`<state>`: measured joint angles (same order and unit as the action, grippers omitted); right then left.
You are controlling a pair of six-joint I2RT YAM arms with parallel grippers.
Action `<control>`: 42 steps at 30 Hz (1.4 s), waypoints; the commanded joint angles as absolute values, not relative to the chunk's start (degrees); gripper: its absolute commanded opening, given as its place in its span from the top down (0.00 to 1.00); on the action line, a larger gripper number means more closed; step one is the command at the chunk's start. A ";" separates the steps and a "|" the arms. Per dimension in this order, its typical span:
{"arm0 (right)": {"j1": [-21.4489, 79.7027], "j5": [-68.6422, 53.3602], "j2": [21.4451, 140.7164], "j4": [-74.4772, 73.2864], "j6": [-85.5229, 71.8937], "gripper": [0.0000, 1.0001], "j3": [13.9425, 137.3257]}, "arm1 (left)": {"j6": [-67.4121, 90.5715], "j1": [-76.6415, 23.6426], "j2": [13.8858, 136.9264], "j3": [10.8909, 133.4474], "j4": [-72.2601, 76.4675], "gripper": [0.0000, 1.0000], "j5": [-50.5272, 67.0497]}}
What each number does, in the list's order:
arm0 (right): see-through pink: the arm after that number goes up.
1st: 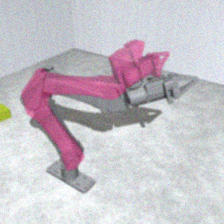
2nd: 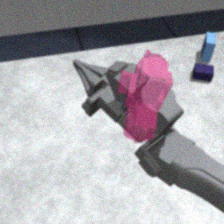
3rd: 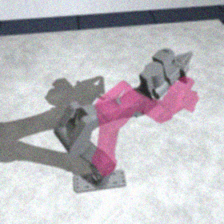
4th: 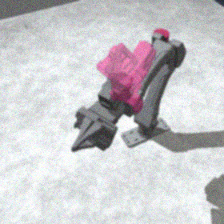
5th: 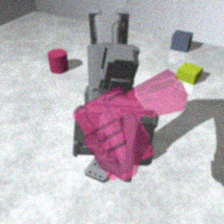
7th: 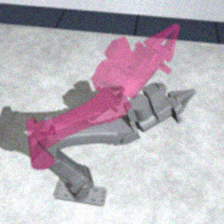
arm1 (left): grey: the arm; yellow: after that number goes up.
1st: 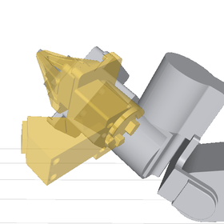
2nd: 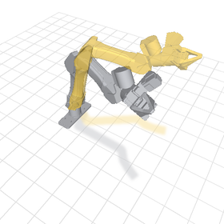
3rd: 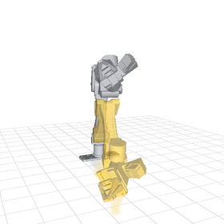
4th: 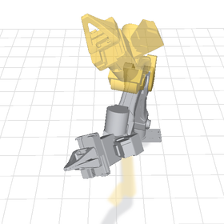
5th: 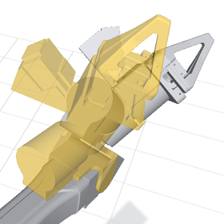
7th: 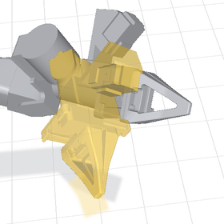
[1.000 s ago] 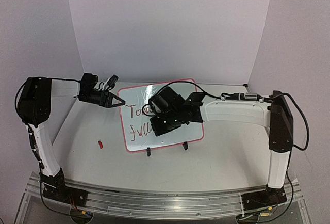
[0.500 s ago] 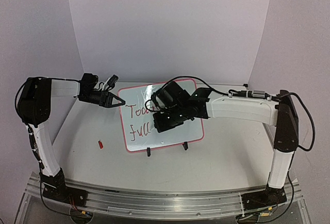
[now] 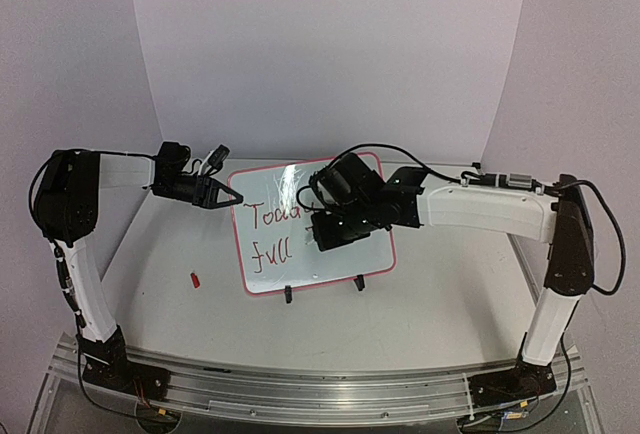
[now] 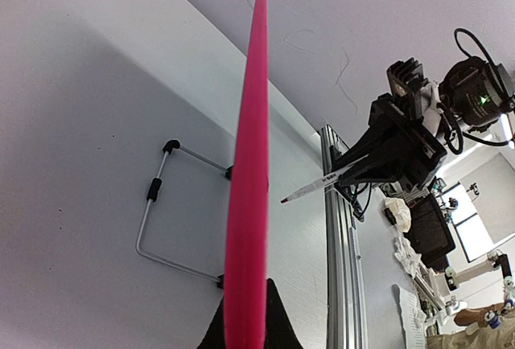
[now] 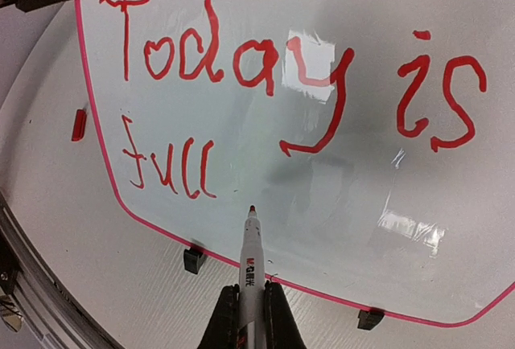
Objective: Write a sentence on the whiteboard
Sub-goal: Write on the whiteboard with the whiteboard.
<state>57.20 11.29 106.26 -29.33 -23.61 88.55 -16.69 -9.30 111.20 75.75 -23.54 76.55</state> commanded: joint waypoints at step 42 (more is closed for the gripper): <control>56.94 15.54 111.53 -28.21 -23.94 1.00 90.92 | -21.17 -11.22 113.30 76.38 -24.34 1.00 70.53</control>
